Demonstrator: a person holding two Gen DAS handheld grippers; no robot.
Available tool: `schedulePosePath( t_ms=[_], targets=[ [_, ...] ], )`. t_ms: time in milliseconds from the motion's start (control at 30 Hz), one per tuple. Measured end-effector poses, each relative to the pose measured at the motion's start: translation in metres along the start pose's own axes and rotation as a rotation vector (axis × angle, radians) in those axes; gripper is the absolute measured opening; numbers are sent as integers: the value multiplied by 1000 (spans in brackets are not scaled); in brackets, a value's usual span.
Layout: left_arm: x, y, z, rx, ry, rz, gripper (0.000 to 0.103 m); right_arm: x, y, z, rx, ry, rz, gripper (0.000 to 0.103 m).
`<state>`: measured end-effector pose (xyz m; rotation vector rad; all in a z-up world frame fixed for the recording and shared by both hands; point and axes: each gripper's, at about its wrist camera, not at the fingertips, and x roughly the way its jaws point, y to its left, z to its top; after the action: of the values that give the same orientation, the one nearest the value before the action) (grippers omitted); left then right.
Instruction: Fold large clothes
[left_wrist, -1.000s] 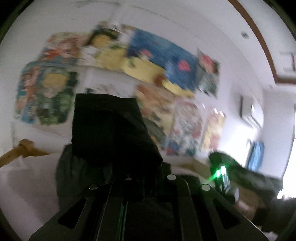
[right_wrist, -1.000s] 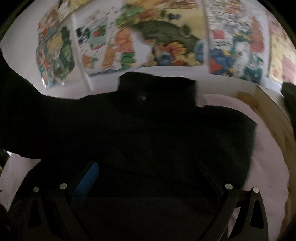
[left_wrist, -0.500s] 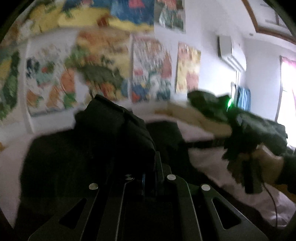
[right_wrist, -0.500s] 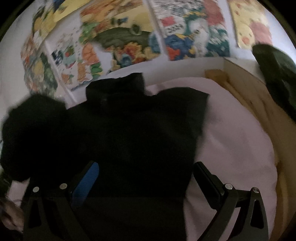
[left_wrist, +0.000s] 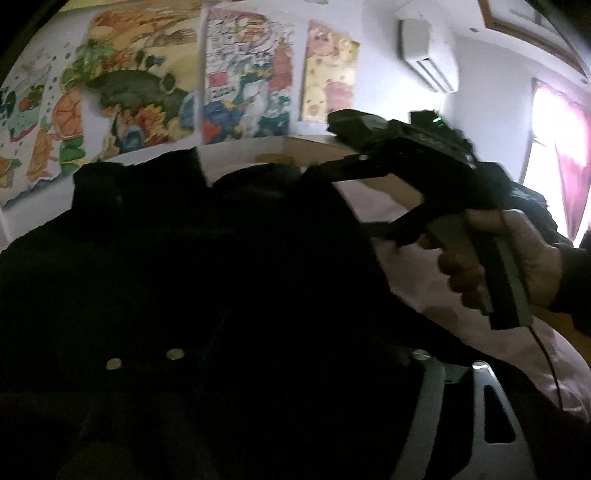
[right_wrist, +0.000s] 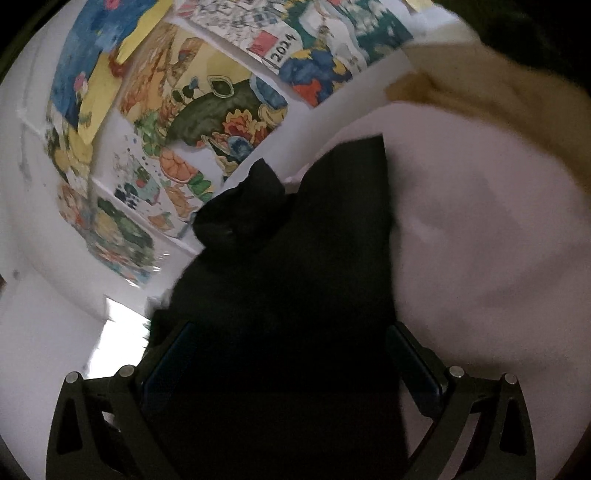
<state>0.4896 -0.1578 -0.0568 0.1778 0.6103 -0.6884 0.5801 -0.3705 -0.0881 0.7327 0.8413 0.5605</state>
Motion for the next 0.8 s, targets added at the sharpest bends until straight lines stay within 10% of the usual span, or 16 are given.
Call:
schedulePosePath(
  t_ms=[167,400,600,800],
  targets=[
    [-15,18,3,-115,-12,-70,68,7,-27,-5,201,48,180,103],
    [-46,60,11,-280,6,105,73,17,-9,-9,114,96,81,101],
    [-89,124,1,-470,0,350,73,30,21,-20,-115,148,-202,27],
    [-140,181,-21,-593,-43,502,73,25,47,-9,-228,75,-302,11]
  ],
)
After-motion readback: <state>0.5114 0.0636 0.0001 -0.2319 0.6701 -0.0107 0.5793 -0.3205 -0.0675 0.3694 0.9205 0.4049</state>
